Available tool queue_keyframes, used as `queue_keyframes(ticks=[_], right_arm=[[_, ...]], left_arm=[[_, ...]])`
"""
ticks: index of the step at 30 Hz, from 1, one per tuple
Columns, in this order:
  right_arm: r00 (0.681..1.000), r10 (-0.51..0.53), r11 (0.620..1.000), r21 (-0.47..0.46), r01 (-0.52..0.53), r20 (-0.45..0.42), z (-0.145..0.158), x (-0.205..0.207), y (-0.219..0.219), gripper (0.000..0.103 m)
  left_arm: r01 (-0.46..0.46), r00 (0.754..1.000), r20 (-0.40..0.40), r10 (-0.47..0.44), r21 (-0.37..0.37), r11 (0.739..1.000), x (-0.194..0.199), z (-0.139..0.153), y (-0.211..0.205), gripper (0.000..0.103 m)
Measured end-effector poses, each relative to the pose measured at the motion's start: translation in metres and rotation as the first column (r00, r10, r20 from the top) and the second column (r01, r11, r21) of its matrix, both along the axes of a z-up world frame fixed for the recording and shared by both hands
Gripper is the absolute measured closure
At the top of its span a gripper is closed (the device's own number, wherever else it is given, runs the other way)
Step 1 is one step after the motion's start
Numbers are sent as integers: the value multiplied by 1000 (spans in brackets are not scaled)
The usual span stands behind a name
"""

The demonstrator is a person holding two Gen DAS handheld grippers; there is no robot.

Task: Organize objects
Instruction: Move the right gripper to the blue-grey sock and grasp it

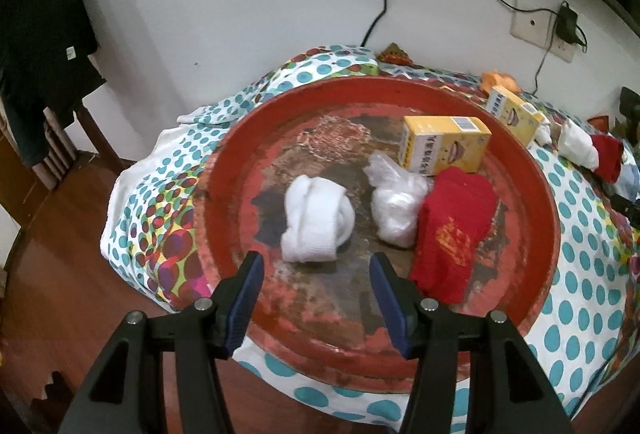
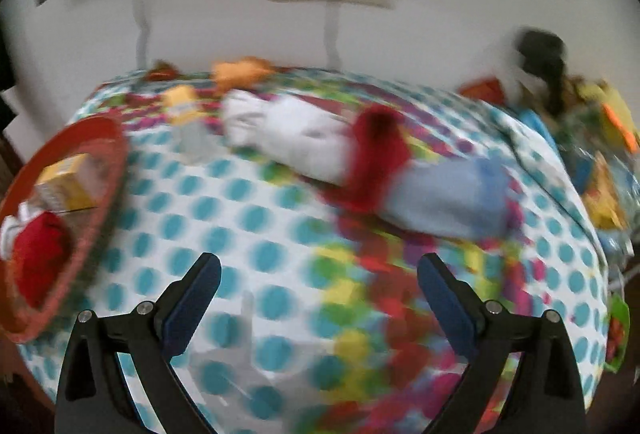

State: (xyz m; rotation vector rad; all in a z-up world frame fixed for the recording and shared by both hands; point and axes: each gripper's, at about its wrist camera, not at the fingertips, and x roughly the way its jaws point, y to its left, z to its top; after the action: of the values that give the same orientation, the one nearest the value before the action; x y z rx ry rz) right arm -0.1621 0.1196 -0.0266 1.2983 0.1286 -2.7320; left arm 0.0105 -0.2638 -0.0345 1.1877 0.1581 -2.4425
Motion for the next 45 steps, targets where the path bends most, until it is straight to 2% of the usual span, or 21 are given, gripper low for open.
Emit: queue_keyframes(ticks=[5, 11, 14, 21, 25, 27, 29, 32, 34, 38, 41, 45], right_arm=[[995, -95, 995, 3, 95, -2, -13, -7, 38, 5], [992, -124, 991, 58, 124, -10, -21, -23, 45, 5], [995, -98, 992, 84, 99, -8, -24, -35, 42, 5], [998, -60, 993, 103, 59, 6, -31, -61, 32, 5], [999, -43, 996, 78, 41, 23, -36, -72, 28, 6], [999, -28, 996, 80, 27, 17, -38, -74, 25, 15], [1000, -15, 998, 57, 14, 14, -38, -75, 25, 31], [1000, -11, 1000, 21, 10, 18, -39, -78, 29, 38], [1000, -2, 1000, -11, 2, 12, -38, -76, 31, 44], [1000, 27, 1000, 0, -27, 11, -38, -70, 32, 47], [999, 45, 999, 31, -45, -5, -36, -62, 32, 47], [997, 67, 995, 77, -64, -47, -31, -44, 30, 47]], left_arm=[[25, 1000, 10, -25, 18, 1000, -3, -3, 8, 47], [40, 999, 27, -42, 52, 998, -6, -10, 10, 47], [33, 999, 30, -36, 71, 997, -7, -13, 9, 47], [31, 999, 32, -32, 44, 999, -8, -13, 11, 47], [58, 997, 48, -59, 16, 998, -10, -18, 17, 47], [60, 997, 55, -60, 10, 998, -11, -18, 19, 47], [68, 997, 48, -68, 0, 998, -12, -17, 22, 47], [60, 997, 53, -58, -48, 997, -13, -13, 32, 47], [63, 998, 26, -61, -61, 996, -12, -3, 41, 47], [120, 993, 7, -120, -71, 990, -16, 10, 65, 46], [183, 983, 36, -181, -99, 978, -25, 8, 89, 44], [272, 961, 70, -267, -88, 958, -37, 1, 124, 44]])
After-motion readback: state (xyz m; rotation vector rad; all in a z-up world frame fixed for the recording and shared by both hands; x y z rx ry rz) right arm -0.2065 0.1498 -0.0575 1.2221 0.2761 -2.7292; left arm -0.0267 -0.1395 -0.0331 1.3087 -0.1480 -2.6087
